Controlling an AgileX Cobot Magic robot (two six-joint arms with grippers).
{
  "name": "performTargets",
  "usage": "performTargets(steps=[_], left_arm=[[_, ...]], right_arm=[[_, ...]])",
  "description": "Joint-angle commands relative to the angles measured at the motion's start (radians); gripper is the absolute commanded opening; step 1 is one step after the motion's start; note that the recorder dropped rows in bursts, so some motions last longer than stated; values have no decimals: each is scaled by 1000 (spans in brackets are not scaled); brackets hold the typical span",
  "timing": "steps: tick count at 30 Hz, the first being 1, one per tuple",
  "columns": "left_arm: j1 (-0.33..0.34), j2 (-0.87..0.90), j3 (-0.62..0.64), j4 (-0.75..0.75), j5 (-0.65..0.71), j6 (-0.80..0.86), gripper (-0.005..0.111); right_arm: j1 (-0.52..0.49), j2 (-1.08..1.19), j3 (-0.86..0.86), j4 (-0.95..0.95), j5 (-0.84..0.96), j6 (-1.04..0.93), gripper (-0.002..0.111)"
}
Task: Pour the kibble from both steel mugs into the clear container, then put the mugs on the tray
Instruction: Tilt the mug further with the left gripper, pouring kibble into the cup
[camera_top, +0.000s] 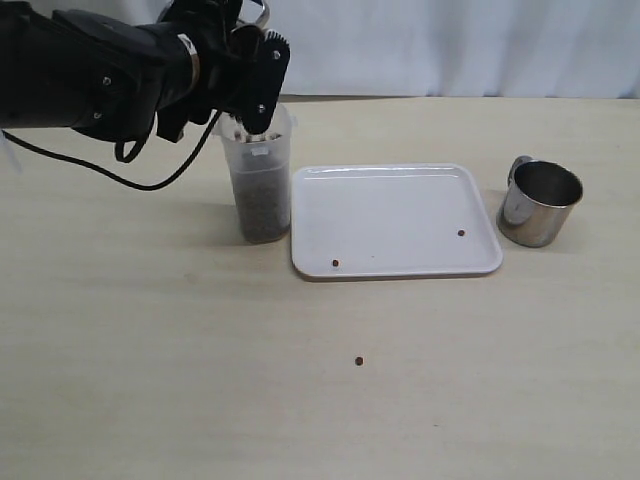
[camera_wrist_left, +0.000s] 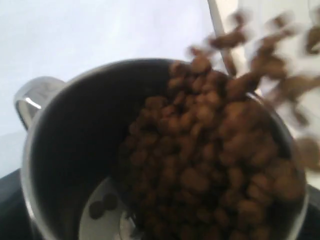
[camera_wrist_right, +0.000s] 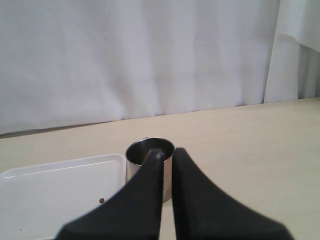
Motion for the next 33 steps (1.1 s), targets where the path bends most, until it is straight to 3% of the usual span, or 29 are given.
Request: performTargets(steps=[1, 33], left_arm=[[-1, -7, -12, 12, -5, 29, 0], [-1, -7, -32, 12, -5, 261, 0]], right_arm=[[4, -3, 4, -6, -2, -10, 5], [4, -3, 4, -6, -2, -10, 5]])
